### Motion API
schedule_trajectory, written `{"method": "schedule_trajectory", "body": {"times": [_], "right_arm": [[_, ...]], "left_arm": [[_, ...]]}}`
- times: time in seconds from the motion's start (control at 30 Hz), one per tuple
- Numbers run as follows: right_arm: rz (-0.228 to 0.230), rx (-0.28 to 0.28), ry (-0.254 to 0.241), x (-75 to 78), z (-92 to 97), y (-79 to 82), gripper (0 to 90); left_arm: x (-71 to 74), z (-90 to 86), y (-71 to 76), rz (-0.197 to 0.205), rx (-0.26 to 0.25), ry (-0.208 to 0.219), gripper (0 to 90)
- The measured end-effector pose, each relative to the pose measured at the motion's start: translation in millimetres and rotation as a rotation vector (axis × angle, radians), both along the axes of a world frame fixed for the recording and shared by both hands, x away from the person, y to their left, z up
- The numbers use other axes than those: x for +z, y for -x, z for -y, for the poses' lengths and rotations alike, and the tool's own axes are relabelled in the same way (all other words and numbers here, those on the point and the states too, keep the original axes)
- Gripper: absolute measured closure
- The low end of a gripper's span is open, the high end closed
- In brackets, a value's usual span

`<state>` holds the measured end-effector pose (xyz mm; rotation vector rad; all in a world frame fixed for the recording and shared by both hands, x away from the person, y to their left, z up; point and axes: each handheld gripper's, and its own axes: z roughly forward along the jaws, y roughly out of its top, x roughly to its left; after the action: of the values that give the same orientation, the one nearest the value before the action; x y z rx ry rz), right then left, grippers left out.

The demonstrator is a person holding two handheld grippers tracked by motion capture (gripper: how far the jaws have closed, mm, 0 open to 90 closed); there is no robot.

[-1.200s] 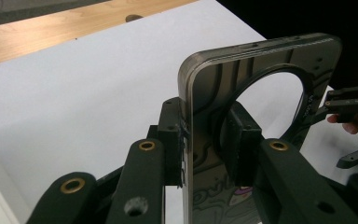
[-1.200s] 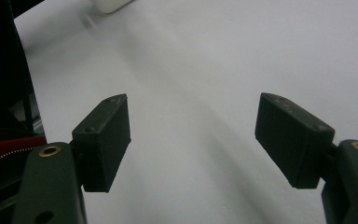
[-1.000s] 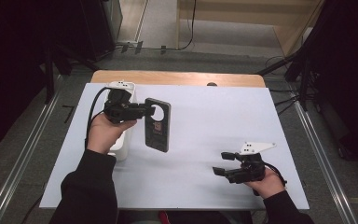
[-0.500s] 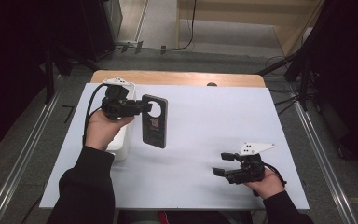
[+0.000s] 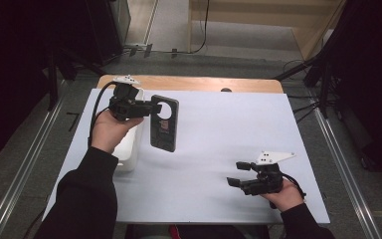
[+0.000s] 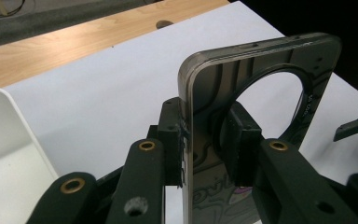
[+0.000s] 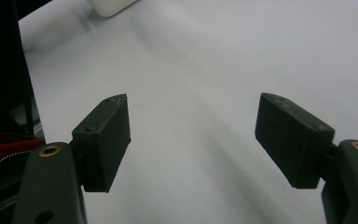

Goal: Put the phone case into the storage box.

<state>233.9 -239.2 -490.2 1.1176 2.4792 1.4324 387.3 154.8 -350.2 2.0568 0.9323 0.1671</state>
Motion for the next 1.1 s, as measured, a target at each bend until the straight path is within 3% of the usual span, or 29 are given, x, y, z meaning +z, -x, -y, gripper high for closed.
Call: {"method": "schedule_trajectory", "body": {"times": [0.33,1.1], "right_arm": [[0.002,-0.006,-0.01,0.0,1.4,-0.7,25.4],[0.008,0.008,-0.01,-1.1,0.1,-0.7,25.4]], "left_arm": [[14.9,-4.5,-7.3,-0.008,0.003,0.022,70.8],[39.8,-22.3,-26.4,0.023,0.046,0.015,70.8]]}}
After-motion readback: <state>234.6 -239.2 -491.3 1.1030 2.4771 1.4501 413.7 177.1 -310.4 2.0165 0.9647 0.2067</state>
